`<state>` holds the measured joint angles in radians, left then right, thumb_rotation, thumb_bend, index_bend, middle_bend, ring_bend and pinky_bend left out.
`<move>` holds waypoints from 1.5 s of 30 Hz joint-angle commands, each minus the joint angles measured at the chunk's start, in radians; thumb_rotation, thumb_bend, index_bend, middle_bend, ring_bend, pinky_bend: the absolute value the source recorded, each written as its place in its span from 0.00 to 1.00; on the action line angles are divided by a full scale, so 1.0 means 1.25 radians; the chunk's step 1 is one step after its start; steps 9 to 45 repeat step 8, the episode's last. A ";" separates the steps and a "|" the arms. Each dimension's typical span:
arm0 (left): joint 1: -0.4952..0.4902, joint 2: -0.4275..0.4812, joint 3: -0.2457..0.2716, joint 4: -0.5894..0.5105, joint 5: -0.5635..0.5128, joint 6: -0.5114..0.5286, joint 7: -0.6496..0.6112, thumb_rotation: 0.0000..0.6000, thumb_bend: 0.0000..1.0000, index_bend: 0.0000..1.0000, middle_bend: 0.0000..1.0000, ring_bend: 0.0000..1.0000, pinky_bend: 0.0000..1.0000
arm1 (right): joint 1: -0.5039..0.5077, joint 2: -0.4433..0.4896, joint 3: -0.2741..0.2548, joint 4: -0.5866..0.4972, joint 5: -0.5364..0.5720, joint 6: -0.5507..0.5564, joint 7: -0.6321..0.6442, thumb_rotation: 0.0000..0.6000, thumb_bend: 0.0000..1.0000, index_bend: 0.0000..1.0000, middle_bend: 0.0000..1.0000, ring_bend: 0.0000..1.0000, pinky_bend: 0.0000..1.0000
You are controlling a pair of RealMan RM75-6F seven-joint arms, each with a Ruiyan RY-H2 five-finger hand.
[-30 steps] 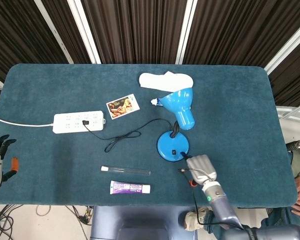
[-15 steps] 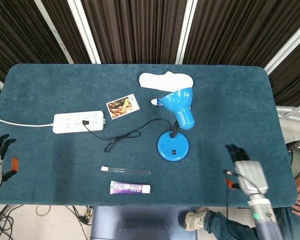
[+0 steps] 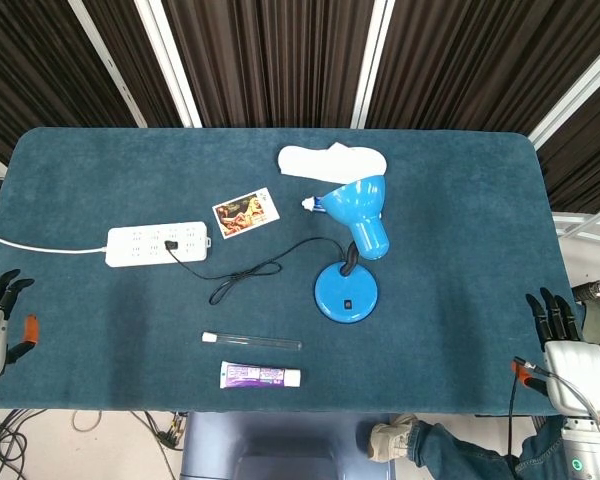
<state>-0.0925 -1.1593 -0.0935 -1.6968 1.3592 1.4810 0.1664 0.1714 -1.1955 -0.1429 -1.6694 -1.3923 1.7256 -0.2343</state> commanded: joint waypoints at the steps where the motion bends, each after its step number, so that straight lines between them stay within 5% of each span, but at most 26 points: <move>1: 0.000 0.000 0.000 0.000 0.002 0.000 -0.001 1.00 0.53 0.22 0.10 0.01 0.00 | -0.004 0.002 0.003 0.001 -0.009 -0.016 -0.012 1.00 0.19 0.06 0.04 0.03 0.14; 2: 0.000 0.001 0.000 0.000 0.002 0.001 -0.002 1.00 0.53 0.22 0.10 0.01 0.00 | -0.005 0.003 0.004 0.000 -0.011 -0.020 -0.015 1.00 0.19 0.06 0.03 0.02 0.00; 3: 0.000 0.001 0.000 0.000 0.002 0.001 -0.002 1.00 0.53 0.22 0.10 0.01 0.00 | -0.006 0.004 0.005 0.000 -0.013 -0.024 -0.017 1.00 0.19 0.07 0.03 0.02 0.00; 45: 0.000 0.001 0.001 0.001 0.003 -0.001 -0.003 1.00 0.53 0.22 0.10 0.01 0.00 | -0.013 0.010 0.016 -0.005 -0.020 -0.040 -0.018 1.00 0.19 0.07 0.02 0.01 0.00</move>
